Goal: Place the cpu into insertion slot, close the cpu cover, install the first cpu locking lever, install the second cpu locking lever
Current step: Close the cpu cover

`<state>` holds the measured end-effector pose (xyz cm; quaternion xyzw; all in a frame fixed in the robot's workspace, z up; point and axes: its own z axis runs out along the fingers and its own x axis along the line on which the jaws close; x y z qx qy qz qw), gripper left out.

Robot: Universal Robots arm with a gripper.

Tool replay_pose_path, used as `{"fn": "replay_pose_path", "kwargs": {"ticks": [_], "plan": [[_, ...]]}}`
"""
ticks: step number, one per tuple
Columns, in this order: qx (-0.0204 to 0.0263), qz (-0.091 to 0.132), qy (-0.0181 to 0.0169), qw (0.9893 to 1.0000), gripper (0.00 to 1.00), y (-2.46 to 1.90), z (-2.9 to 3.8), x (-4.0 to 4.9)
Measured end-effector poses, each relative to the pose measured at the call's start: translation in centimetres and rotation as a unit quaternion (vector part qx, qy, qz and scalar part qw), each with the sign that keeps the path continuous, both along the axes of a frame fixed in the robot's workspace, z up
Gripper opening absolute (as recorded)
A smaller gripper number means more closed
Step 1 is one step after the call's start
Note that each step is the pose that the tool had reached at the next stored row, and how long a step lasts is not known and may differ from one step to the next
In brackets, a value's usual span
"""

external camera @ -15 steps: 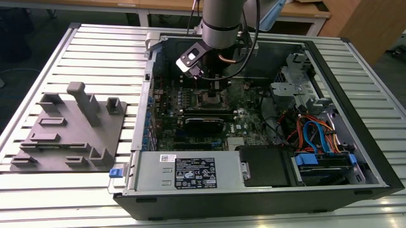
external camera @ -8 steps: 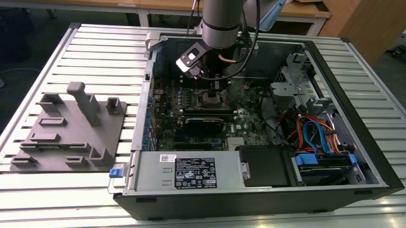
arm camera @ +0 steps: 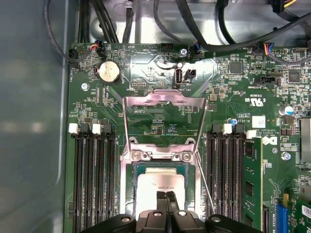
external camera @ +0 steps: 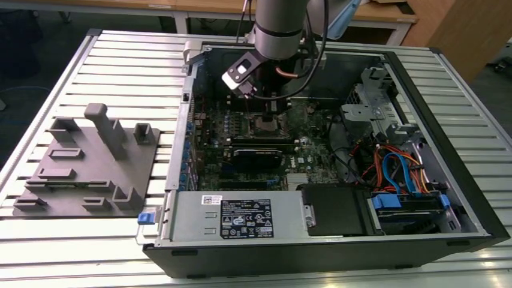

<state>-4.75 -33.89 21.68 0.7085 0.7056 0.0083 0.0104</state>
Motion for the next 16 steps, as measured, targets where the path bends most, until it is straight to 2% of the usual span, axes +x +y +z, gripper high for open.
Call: {"fn": "replay_pose_path", "kwargs": {"ticks": [16], "plan": [[0.0001,0.000,-0.0001,1.0000,0.10,0.00,0.41,0.00]]}}
